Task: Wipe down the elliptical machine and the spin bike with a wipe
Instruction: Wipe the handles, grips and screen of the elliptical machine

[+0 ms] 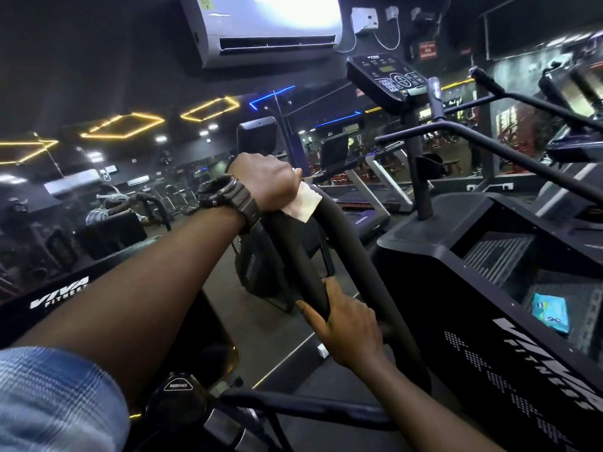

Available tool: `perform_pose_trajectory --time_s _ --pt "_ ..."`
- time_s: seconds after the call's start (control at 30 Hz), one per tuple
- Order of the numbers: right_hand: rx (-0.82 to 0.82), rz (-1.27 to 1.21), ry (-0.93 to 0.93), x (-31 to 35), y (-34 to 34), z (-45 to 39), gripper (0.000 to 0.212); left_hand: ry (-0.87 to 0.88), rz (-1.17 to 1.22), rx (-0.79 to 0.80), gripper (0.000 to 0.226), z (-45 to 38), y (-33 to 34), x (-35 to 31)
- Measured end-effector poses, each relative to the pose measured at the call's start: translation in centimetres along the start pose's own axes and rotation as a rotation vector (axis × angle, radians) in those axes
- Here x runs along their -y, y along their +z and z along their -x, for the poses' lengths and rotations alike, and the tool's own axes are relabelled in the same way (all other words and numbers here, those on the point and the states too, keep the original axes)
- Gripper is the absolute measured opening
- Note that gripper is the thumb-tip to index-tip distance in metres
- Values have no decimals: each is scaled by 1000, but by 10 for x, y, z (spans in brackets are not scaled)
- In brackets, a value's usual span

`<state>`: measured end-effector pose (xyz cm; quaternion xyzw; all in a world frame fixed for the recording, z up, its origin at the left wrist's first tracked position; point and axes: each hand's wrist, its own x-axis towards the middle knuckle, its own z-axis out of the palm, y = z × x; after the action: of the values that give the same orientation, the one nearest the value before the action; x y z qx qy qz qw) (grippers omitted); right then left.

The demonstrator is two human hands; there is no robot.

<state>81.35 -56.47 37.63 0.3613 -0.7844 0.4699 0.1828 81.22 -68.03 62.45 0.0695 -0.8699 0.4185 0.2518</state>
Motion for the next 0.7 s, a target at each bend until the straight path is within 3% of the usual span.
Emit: perform_pose_trajectory --time_s 0.2,0.53,0.63,0.7 --pt "-13 2 -14 -1 2 -1 45 -80 48 177 48 -20 -2 -16" --pt "27 57 -17 -8 4 1 65 82 3 73 37 -23 -1 -57" --pt "-122 156 -195 -28 -4 16 54 135 -23 29 40 -19 6 -66" --pt "-275 224 -248 -50 -8 29 39 219 -30 -91 49 -12 15 -74"
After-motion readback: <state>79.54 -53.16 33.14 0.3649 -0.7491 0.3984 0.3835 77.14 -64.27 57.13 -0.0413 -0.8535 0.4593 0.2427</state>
